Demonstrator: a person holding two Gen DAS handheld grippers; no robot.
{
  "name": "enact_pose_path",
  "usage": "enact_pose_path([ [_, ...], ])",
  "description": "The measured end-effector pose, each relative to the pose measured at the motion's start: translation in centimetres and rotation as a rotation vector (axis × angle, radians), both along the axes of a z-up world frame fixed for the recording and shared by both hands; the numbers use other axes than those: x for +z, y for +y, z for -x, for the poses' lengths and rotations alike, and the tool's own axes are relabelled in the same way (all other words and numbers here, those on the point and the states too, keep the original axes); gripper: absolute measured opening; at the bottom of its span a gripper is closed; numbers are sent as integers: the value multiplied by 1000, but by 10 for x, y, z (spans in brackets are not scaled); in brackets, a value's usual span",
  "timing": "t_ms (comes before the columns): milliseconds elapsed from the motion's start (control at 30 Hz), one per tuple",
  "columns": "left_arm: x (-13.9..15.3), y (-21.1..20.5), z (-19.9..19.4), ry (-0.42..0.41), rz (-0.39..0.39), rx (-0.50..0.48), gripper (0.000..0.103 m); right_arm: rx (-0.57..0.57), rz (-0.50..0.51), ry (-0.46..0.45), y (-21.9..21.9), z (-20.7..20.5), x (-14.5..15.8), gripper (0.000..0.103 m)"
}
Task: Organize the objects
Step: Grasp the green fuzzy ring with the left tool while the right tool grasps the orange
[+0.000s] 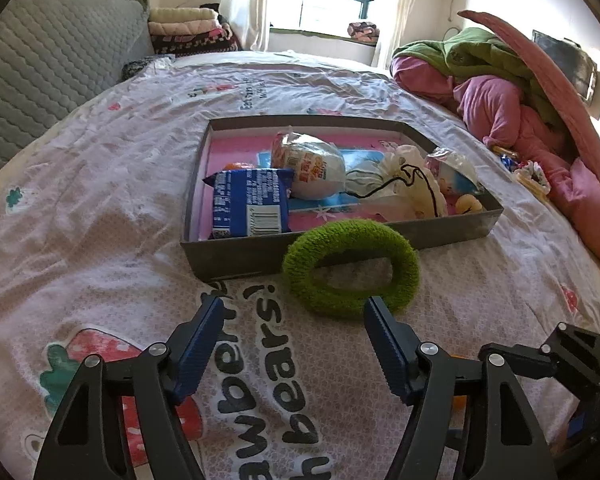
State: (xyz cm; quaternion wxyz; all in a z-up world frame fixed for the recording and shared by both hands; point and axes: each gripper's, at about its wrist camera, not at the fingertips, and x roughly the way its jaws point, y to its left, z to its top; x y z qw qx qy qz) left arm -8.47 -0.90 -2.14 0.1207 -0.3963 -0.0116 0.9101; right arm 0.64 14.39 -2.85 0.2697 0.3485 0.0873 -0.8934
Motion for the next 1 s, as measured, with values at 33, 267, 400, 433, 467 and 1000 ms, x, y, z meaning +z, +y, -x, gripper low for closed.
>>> enact_pose_path([
  [33,0,1,0,-1,-4,-3,74,-4,1,0,0,1,0,53],
  [267,-4,8,8,3,31,-5,74,-14,13,-2,2,4,-1,53],
  [400,-5,8,14,-3,26,9,66,-6,2,-5,-2,4,-4,52],
  [433,-5,7,16,-9,23,13,63,-4,3,-6,-2,4,-4,52],
  [467,-6,7,18,-15,21,18,60,-3,1,-6,-2,4,-5,52],
  [1000,-12,6,31,-43,-42,3,29,-18,-9,-12,-1,7,-10,40],
])
